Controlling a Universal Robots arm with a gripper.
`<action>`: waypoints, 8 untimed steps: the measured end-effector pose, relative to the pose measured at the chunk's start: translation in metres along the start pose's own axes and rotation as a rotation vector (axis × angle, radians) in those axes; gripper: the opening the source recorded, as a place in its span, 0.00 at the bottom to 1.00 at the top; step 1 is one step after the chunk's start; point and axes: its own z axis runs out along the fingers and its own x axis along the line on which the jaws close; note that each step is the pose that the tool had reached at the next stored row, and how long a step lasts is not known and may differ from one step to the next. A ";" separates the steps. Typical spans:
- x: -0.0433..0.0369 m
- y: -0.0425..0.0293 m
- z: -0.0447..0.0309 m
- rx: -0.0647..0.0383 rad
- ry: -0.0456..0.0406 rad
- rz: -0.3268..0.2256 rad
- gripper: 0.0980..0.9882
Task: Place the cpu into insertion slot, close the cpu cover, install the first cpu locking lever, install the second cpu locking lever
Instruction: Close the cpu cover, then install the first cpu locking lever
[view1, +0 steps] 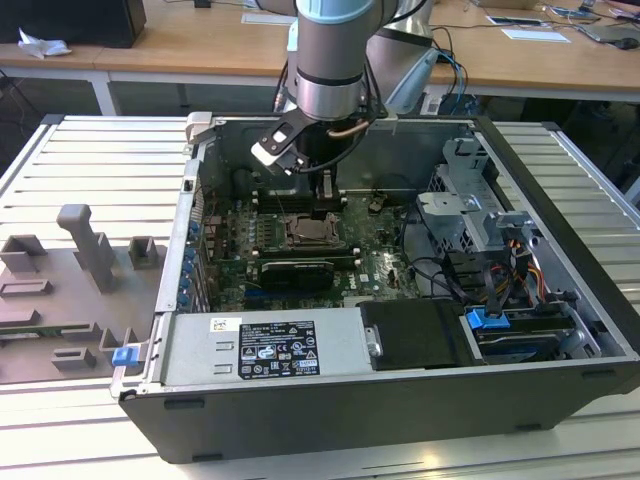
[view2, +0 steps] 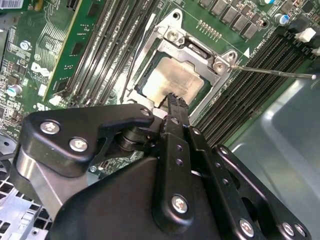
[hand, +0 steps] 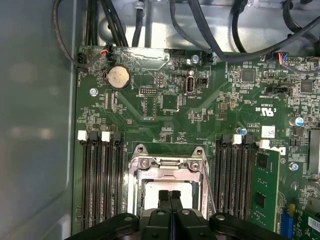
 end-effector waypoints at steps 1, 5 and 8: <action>0.0000 -0.0004 0.0000 0.000 0.0000 0.000 0.01; 0.0001 -0.0019 0.0001 0.000 0.0001 0.000 0.01; 0.0003 -0.0075 0.0000 0.000 0.0000 0.000 0.01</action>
